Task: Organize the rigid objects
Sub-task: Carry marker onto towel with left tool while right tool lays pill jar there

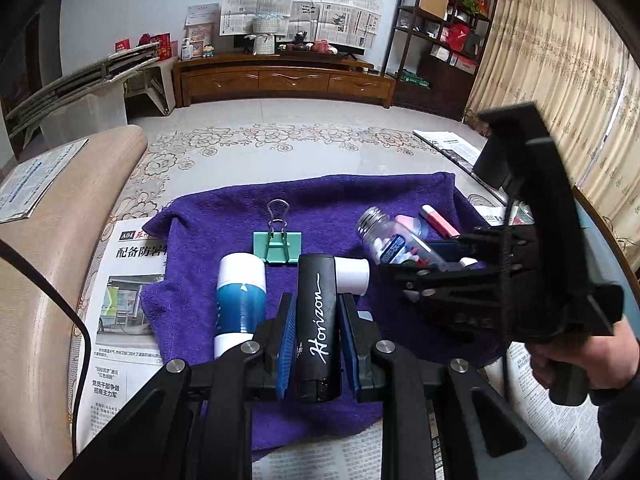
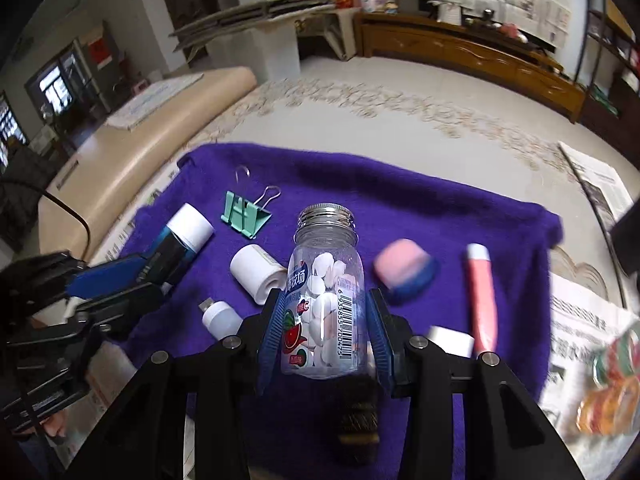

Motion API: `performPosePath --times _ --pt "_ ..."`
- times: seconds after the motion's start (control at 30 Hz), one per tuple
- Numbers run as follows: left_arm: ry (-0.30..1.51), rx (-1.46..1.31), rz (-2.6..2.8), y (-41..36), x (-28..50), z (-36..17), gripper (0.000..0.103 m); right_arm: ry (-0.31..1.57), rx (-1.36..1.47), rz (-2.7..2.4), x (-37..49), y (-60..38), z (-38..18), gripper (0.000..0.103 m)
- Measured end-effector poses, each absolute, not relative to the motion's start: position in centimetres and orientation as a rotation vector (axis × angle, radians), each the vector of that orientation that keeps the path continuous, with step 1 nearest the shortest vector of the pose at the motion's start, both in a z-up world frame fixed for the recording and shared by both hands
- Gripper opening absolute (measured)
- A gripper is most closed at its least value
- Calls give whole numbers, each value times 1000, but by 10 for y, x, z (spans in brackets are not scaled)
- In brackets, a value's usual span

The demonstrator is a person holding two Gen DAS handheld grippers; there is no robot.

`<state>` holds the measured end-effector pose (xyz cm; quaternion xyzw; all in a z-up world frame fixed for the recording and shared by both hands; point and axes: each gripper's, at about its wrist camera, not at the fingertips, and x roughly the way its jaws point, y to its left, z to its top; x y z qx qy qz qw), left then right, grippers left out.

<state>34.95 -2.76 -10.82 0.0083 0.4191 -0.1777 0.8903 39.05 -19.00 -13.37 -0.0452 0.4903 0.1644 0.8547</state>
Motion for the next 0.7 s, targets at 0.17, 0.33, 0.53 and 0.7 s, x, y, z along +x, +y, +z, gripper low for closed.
performPosePath --times 0.17,0.33,0.53,0.7 --pt "887 31 -397 -32 350 -116 21 1056 -113 336 402 -183 -150 41" --pt "902 61 -437 -40 342 -121 21 1063 -155 327 408 -182 -157 41" --pt "910 73 -443 -46 341 -123 21 1061 -194 309 416 -187 -162 40" --pt "916 84 -437 -49 340 -122 21 1057 -179 320 420 -192 -162 40"
